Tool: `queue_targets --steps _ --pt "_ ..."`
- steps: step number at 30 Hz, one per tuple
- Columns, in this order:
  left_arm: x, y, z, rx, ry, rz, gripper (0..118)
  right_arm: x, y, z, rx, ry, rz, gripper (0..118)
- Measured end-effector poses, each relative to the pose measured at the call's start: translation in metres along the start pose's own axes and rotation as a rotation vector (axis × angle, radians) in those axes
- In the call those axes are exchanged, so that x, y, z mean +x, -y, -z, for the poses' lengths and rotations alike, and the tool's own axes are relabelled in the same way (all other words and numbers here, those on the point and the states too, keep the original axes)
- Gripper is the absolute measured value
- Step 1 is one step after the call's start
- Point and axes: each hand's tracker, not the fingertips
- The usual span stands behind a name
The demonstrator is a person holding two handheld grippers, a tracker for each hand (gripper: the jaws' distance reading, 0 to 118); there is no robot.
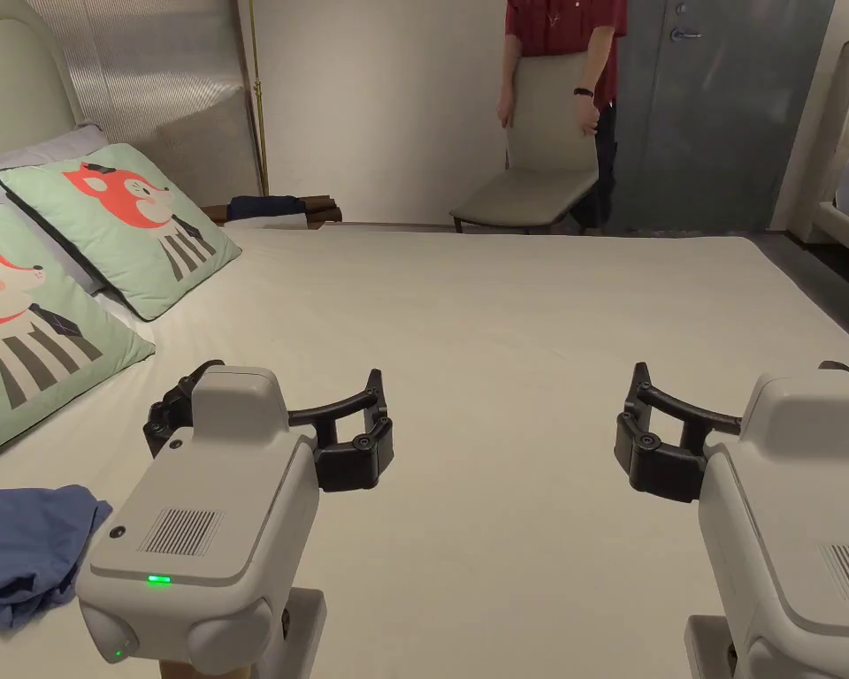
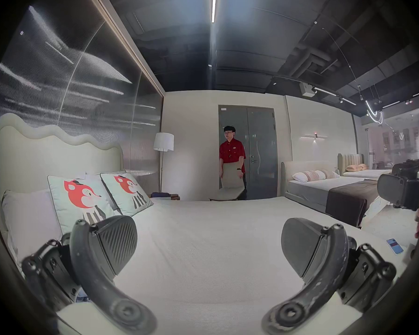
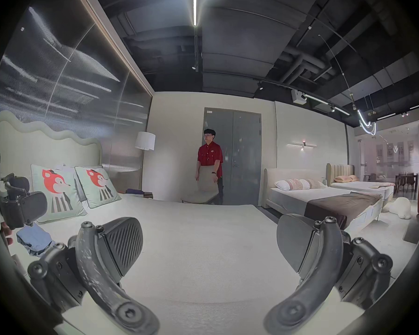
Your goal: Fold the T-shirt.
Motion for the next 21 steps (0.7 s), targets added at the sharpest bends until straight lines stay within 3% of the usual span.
queue_targets --steps 13,18,21 --pt "-0.001 0.001 -0.001 -0.005 0.001 -0.009 116 0.000 -0.004 0.003 -0.074 0.026 0.047 112" --pt "-0.003 0.001 0.000 -0.014 0.002 -0.020 116 -0.004 -0.018 0.010 -0.318 0.194 0.155 112" --pt "-0.004 0.001 0.000 -0.012 -0.002 -0.021 116 0.000 -0.028 0.018 -0.477 0.211 0.205 112"
